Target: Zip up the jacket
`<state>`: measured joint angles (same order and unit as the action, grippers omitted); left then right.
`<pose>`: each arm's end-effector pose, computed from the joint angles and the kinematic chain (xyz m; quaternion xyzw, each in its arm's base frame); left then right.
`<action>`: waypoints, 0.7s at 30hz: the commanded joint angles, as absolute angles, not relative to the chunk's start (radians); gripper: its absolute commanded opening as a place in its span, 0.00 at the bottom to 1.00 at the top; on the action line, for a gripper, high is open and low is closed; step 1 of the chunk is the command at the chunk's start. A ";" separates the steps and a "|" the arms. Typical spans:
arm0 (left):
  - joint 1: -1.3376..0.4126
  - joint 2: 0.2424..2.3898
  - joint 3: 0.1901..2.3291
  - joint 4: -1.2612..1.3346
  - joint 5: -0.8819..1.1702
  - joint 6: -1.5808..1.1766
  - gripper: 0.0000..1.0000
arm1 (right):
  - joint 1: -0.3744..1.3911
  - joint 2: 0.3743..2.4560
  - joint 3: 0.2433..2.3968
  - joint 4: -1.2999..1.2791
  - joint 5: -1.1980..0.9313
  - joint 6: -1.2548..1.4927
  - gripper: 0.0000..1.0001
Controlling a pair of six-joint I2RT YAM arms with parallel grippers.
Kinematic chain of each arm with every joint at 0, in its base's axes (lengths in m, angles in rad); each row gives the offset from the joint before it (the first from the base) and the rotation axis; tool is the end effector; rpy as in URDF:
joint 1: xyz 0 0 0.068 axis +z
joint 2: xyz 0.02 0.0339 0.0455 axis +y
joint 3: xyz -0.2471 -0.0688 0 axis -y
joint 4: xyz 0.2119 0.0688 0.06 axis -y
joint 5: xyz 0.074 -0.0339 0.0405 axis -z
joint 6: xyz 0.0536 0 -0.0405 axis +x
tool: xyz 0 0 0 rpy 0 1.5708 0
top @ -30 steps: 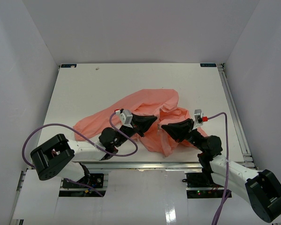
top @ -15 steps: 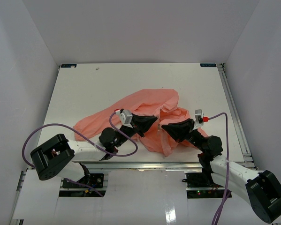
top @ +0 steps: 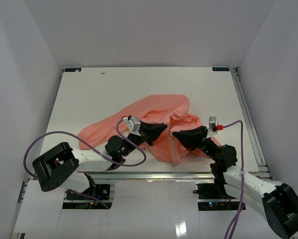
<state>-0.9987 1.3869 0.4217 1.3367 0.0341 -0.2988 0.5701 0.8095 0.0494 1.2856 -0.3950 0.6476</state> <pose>0.1412 -0.2226 0.2627 0.2067 0.5252 -0.5064 0.6519 0.1162 0.0990 0.2518 -0.1509 0.4957 0.5663 0.6410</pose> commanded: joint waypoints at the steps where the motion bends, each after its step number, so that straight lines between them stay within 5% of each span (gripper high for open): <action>1: -1.006 1.393 0.431 1.821 0.048 -0.310 0.00 | 0.574 0.798 -0.061 1.348 -0.376 0.627 0.08; 21: -1.009 1.367 0.427 1.821 0.043 -0.319 0.00 | 0.575 0.818 -0.066 1.368 -0.391 0.634 0.08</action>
<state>-1.0039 1.3925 0.4217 1.3365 0.0406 -0.3161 0.5701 0.8111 0.0494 1.2857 -0.3886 0.6438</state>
